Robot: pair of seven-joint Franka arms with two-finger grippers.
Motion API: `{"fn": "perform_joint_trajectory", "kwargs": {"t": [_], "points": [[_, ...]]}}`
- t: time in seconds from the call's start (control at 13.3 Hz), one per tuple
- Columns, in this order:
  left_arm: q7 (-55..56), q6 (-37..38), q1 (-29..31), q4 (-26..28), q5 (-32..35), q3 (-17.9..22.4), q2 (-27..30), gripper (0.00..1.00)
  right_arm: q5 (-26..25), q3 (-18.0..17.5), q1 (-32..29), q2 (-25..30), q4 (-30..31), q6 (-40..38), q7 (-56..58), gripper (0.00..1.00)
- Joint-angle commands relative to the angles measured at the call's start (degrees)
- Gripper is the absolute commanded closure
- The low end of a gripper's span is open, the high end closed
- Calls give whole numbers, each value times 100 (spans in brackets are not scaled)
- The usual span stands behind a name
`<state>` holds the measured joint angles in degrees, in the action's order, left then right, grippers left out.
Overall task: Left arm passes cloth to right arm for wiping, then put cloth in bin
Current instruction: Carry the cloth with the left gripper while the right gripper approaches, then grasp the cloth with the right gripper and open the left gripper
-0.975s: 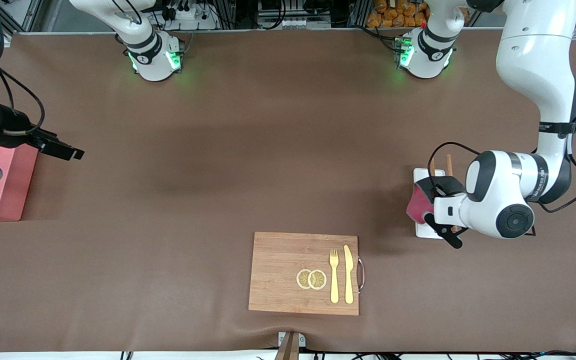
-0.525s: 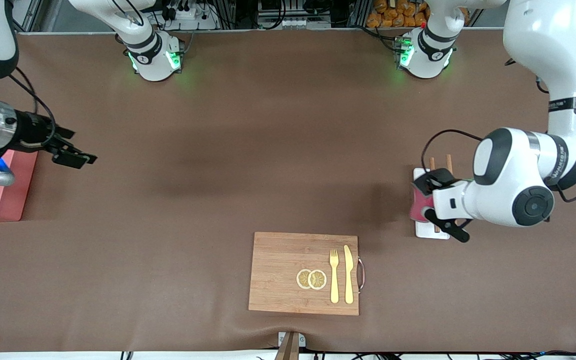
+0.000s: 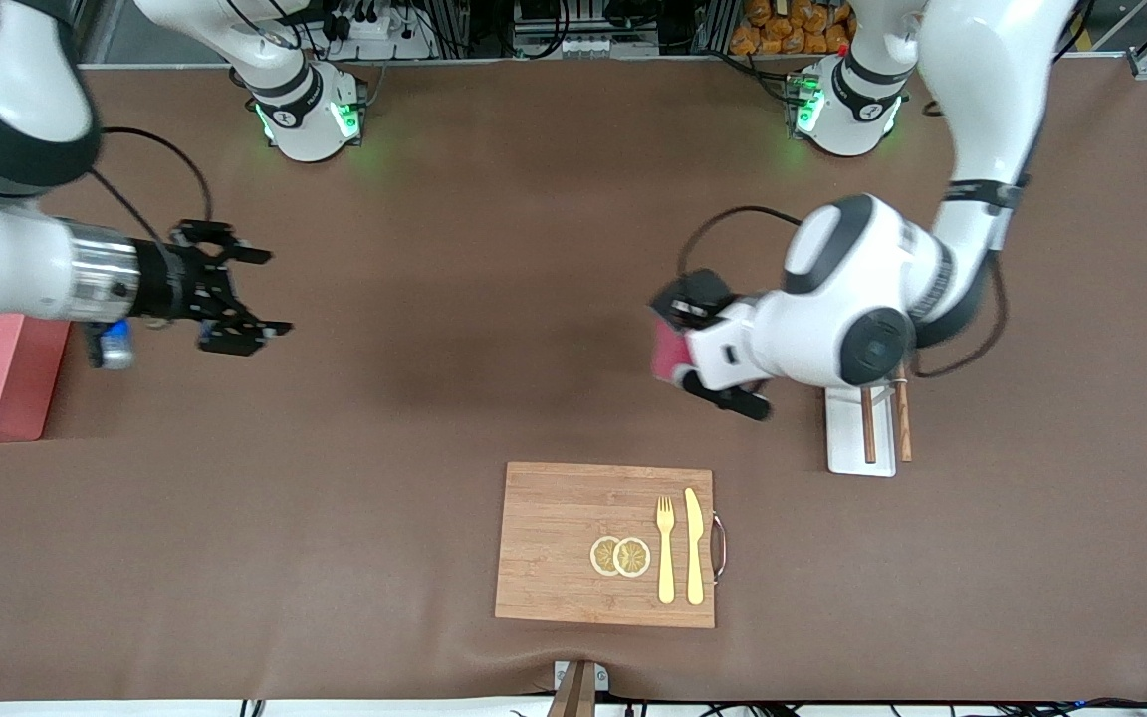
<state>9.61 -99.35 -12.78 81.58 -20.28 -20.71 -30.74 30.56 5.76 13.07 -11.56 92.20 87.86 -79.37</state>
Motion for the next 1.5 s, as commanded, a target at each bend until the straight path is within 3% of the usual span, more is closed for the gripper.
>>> {"fn": "perform_joint_trajectory", "kwargs": {"t": [0.0,0.3,0.45,0.75,1.12,1.2,1.35,1.43], "points": [[769,-871,-539,-37,-580,-21,-28,100,134,57,572,-241,-105,431,-1042,0],[1647,-2199,-1024,-246,-1469,-21,-19,100,468,48,1048,-453,-53,662,-1747,0],[2061,-2649,-1033,-274,-1514,-56,-11,100,669,48,1075,-435,114,653,-1757,0],[2449,-3010,-1025,-274,-1523,-118,42,100,1381,48,1250,-444,229,732,-1792,0],[2546,-3231,-1025,-274,-1532,-215,42,100,1532,48,1567,-444,237,1284,-2021,1],[2546,-3231,-1025,-274,-1532,-215,42,100,1532,48,1610,-444,237,1329,-2021,13],[2546,-3231,-1025,-274,-1532,-215,42,100,1532,48,1681,-444,229,1522,-1942,52],[2546,-3231,-1025,-274,-1532,-215,42,100,1488,57,1707,-444,220,1532,-1907,77]]}}
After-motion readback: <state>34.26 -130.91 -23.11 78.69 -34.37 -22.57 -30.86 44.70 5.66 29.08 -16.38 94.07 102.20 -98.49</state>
